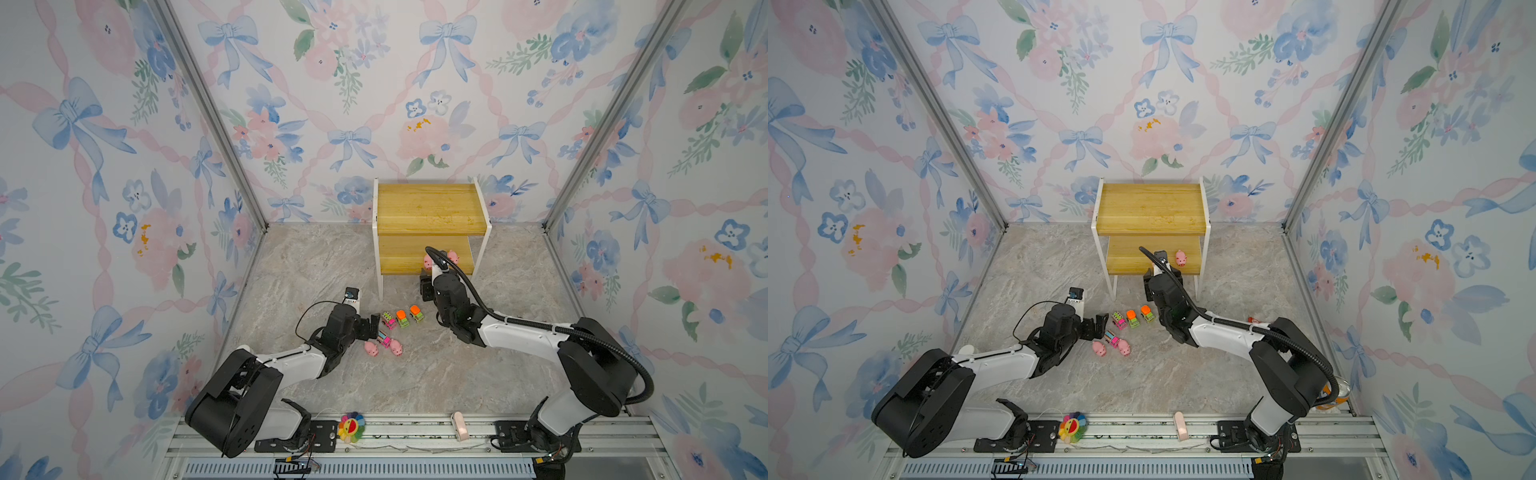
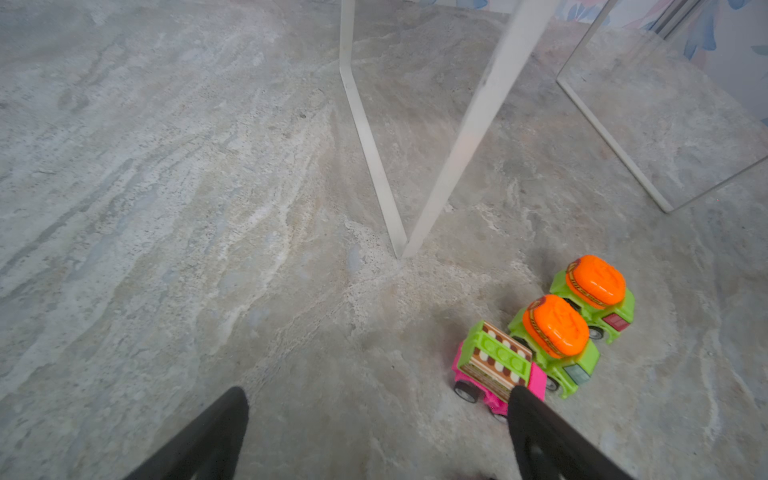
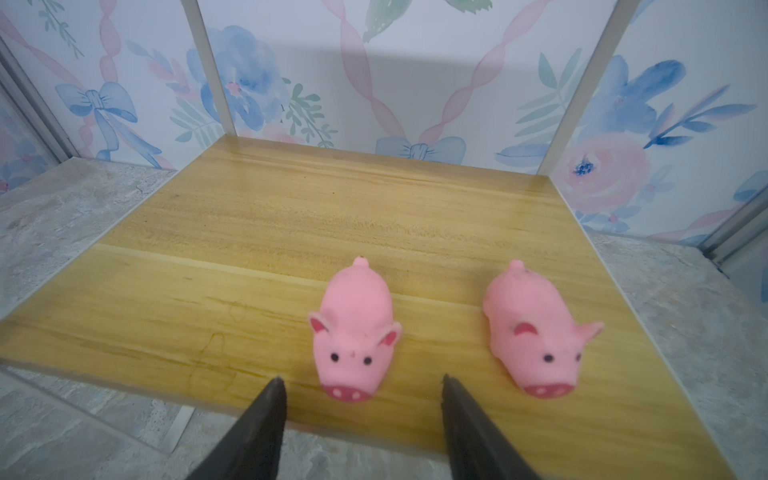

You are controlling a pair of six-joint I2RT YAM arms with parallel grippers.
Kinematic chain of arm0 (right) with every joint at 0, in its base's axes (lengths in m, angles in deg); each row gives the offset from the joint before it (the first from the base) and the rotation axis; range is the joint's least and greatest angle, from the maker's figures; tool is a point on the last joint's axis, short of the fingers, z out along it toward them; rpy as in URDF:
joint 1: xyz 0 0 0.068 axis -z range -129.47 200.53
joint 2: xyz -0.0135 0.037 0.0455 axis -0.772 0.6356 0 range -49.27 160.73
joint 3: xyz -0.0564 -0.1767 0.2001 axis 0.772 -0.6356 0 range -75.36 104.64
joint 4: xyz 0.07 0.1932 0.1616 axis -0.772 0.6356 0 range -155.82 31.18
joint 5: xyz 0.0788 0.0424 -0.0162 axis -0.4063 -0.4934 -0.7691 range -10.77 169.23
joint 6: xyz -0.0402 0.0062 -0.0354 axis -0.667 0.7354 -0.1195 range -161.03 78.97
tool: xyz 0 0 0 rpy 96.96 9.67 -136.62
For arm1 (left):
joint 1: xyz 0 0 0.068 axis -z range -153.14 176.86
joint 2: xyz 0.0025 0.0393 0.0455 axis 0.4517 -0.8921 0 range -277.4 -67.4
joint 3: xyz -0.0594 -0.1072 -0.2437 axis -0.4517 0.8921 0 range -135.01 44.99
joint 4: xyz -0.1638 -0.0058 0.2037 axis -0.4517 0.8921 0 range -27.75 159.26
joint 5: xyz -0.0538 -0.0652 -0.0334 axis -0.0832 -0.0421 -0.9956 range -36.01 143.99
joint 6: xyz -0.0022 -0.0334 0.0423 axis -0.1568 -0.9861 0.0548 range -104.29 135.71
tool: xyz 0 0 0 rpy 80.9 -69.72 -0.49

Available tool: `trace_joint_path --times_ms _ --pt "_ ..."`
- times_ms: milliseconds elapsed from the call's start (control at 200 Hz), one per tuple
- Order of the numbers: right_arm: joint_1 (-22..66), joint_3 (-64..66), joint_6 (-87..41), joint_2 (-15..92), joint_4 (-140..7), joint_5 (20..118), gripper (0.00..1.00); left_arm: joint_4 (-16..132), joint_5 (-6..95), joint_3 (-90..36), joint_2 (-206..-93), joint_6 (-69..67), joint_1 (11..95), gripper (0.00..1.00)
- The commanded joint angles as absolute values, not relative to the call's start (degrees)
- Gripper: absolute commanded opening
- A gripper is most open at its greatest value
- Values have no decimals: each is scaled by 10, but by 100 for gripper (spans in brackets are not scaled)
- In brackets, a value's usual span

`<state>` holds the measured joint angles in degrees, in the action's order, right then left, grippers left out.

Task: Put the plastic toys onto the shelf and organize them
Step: 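Withdraw the right gripper from the shelf back toward the toys, then lower the right gripper onto the pink pig nearest the robot and close it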

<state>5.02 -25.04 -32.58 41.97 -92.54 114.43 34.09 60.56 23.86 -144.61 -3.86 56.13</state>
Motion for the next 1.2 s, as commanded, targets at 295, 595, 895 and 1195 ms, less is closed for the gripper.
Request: trace_joint_path --times_ms 295,595,895,1195 --pt "3 -344 -353 244 -762 1141 65 342 599 232 -1453 -34 561 98" --pt "32 -467 -340 52 -632 949 69 342 593 223 -1469 -36 561 98" --pt "36 -554 -318 128 -780 806 68 342 580 223 -1473 -42 562 98" --pt "2 -521 -327 296 -898 759 67 346 581 242 -1449 -43 562 98"
